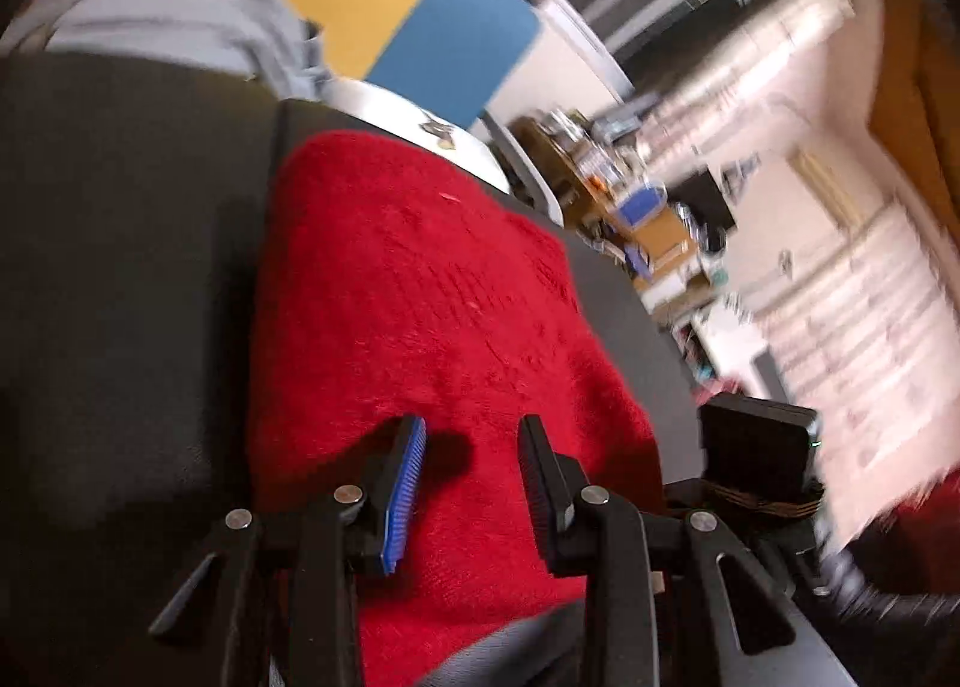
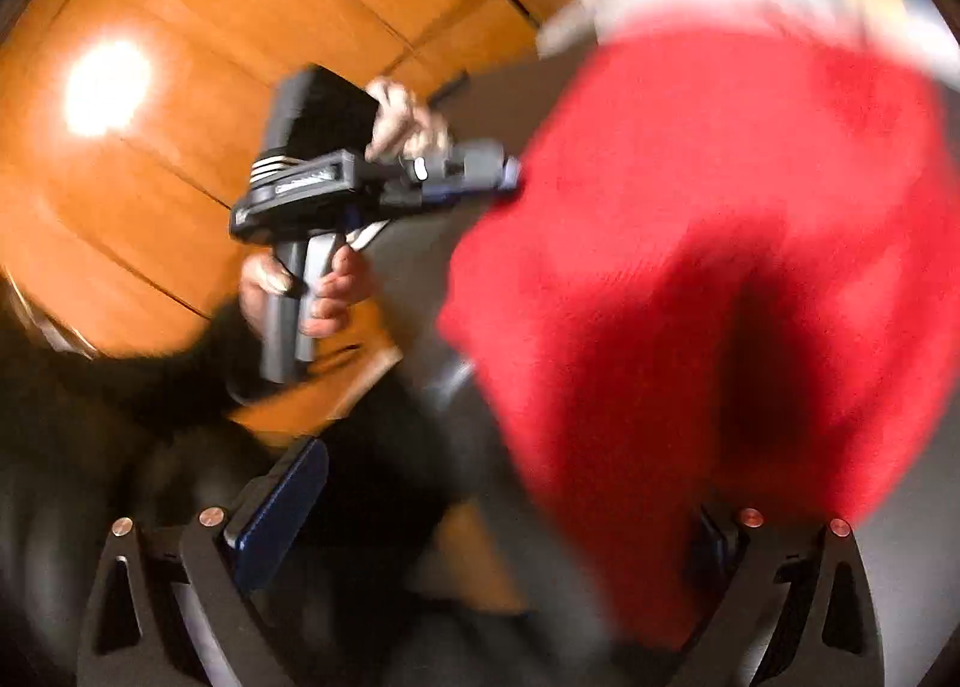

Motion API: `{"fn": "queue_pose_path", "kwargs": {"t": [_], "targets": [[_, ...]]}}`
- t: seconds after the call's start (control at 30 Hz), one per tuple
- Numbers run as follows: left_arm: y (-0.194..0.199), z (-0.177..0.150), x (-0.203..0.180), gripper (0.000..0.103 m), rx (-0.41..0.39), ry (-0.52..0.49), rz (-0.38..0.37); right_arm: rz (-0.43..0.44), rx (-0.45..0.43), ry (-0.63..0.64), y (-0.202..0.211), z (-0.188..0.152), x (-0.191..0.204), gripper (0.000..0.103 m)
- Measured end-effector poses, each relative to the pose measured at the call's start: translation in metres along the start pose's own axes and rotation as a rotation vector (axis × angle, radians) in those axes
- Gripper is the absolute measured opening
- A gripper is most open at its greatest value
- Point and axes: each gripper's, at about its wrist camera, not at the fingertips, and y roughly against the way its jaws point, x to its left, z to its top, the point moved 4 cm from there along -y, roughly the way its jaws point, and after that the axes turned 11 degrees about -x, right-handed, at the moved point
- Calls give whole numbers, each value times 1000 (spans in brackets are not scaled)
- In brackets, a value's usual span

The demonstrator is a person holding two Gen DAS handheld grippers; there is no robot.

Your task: Fold clothes

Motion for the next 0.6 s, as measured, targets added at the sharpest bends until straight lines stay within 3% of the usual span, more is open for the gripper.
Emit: {"fn": "queue_pose_path", "kwargs": {"t": [0.03, 0.1, 0.27, 0.5, 0.6], "targets": [[-8, -7, 1, 30, 40, -31, 14, 33, 31, -22, -6, -6, 3, 103], [-12, -14, 3, 29, 54, -36, -10, 16, 54, -14, -1, -25, 1, 103], [5, -14, -4, 31, -19, -71, -22, -49, -113, -118, 38, -40, -1, 103], [27, -15, 2, 32, -82, -16, -51, -210, -433, -114, 83, 7, -2, 103], [24, -18, 5, 33, -78, -2, -51, -296, -511, -159, 85, 33, -26, 103]]}}
